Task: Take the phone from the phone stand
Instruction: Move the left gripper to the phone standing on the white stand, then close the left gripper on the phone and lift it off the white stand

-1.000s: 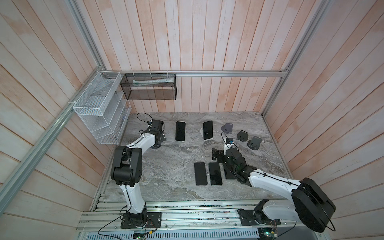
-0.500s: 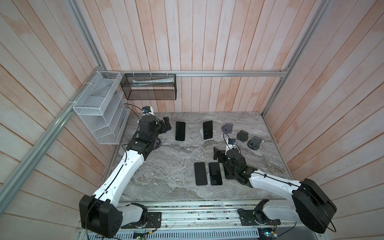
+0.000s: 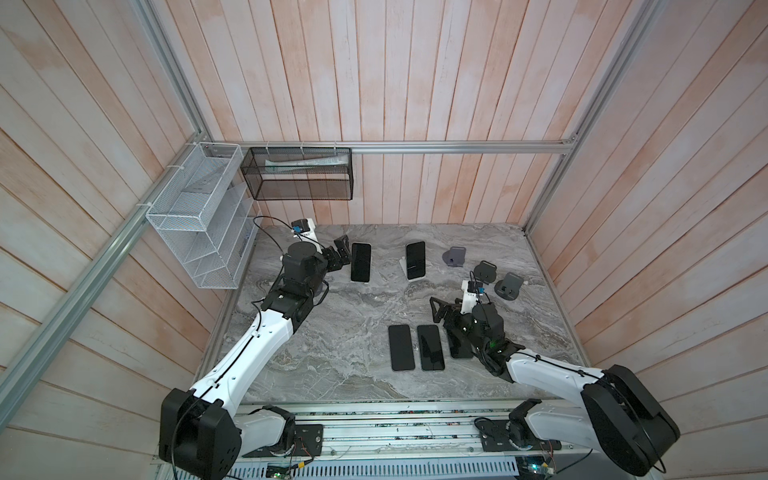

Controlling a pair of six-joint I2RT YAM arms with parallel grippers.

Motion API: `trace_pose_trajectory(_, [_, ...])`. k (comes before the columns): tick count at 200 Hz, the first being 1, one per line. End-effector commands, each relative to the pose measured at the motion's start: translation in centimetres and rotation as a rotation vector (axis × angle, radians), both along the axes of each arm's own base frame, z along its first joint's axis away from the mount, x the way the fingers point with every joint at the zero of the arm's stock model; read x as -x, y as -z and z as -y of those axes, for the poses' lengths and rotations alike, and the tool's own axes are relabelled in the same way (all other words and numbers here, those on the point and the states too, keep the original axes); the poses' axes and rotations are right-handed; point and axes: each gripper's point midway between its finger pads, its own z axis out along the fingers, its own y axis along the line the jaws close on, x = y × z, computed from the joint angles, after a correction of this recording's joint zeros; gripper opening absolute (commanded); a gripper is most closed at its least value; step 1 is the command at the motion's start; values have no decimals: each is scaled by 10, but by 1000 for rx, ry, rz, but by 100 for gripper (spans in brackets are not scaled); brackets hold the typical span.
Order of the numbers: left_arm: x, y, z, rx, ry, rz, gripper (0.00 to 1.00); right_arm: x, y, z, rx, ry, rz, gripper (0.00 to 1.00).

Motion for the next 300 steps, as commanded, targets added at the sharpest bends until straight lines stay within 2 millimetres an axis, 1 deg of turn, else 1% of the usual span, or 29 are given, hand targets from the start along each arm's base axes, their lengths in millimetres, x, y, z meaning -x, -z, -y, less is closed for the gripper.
trace_pose_trajectory(1, [-14,-21,27,-23,125,76,100,0,-23,-5,-75,-23,62,98])
trace_pose_trajectory(12, [-26,-12,39,-69,153,60,100,0,-28,-5,-81,-23,70,98])
trace_pose_trajectory(21, [-39,-3,44,-116,146,35,100,1,-33,-5,-83,-28,80,98])
trace_pose_trajectory(42, [-72,26,42,-173,66,-85,100,3,-32,2,-80,3,91,98])
trace_pose_trajectory(57, [-89,46,45,-227,56,-154,100,2,-31,7,-74,26,94,98])
trace_pose_trajectory(78, [-105,64,53,-290,83,-193,100,3,-31,2,-66,-1,92,98])
trace_pose_trajectory(92, [-116,76,52,-346,79,-228,100,3,-31,0,-58,-14,93,98])
trace_pose_trajectory(101, [-122,83,50,-384,66,-266,100,2,-30,1,-41,-10,96,98])
trace_pose_trajectory(107, [-125,90,48,-412,64,-305,100,0,-30,2,-25,-4,97,98])
trace_pose_trajectory(124, [-133,107,50,-470,79,-378,100,-1,-32,5,17,9,103,98])
trace_pose_trajectory(127, [-136,107,52,-471,84,-379,100,-1,-32,6,20,12,106,98])
trace_pose_trajectory(136, [-137,116,56,-480,108,-403,100,0,-32,9,17,23,111,98])
trace_pose_trajectory(137, [-138,114,57,-478,108,-398,100,0,-32,9,14,26,111,98])
trace_pose_trajectory(140, [-138,117,58,-479,113,-406,100,0,-33,10,9,30,113,98])
trace_pose_trajectory(155, [-143,128,58,-487,107,-444,100,1,-33,12,1,38,118,98])
trace_pose_trajectory(166, [-145,134,54,-501,86,-463,100,1,-34,11,3,30,118,98])
trace_pose_trajectory(179, [-147,136,48,-508,47,-471,100,1,-34,9,5,24,117,98])
trace_pose_trajectory(192, [-148,138,46,-506,22,-471,100,1,-34,9,6,23,118,98])
trace_pose_trajectory(206, [-149,143,52,-491,49,-472,100,2,-35,7,12,6,122,98])
trace_pose_trajectory(229, [-151,155,59,-488,87,-487,100,2,-34,6,18,4,119,98])
trace_pose_trajectory(255, [-149,165,67,-469,130,-490,100,2,-33,5,25,-1,115,98])
trace_pose_trajectory(300, [-149,178,68,-474,137,-520,100,2,-32,2,52,-1,116,98])
